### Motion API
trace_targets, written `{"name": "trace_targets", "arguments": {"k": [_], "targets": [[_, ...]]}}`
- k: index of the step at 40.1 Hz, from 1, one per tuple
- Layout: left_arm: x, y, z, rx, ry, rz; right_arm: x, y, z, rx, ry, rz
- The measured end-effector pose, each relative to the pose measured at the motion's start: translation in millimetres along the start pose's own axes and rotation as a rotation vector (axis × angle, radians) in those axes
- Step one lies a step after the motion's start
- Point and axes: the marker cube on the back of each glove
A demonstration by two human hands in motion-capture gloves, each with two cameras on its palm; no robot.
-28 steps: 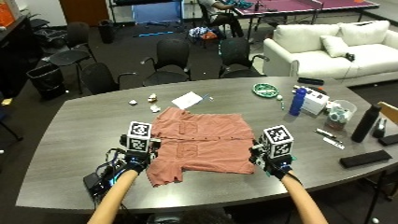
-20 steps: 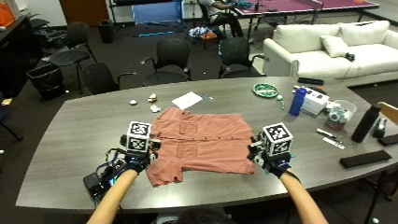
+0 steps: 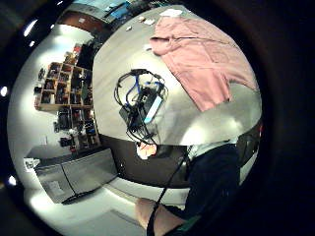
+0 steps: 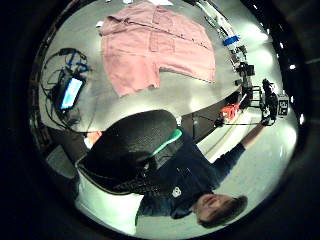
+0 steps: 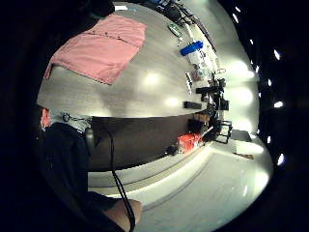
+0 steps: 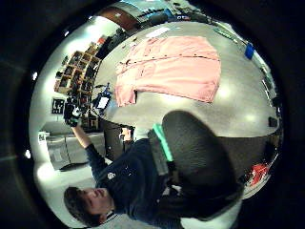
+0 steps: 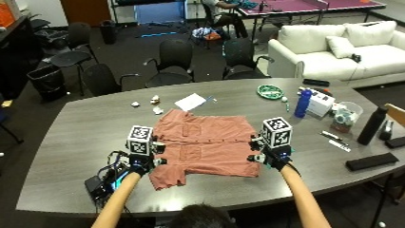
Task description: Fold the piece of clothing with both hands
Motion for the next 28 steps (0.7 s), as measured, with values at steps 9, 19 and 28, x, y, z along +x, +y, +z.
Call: {"name": "trace_targets", "arguments": {"k": [9, 19, 28], "targets": [[15, -32, 18, -0.068, 0.000, 0.083, -2, -36, 15, -0.073, -0.042, -0.014], [28, -80, 77, -0.200, -0.038, 0.153, 0, -97, 79, -0.209, -0.078, 0.004], [46, -66, 134, -0.479, 0.039, 0.099, -10, -110, 151, -0.337, -0.160, -0.009]]}}
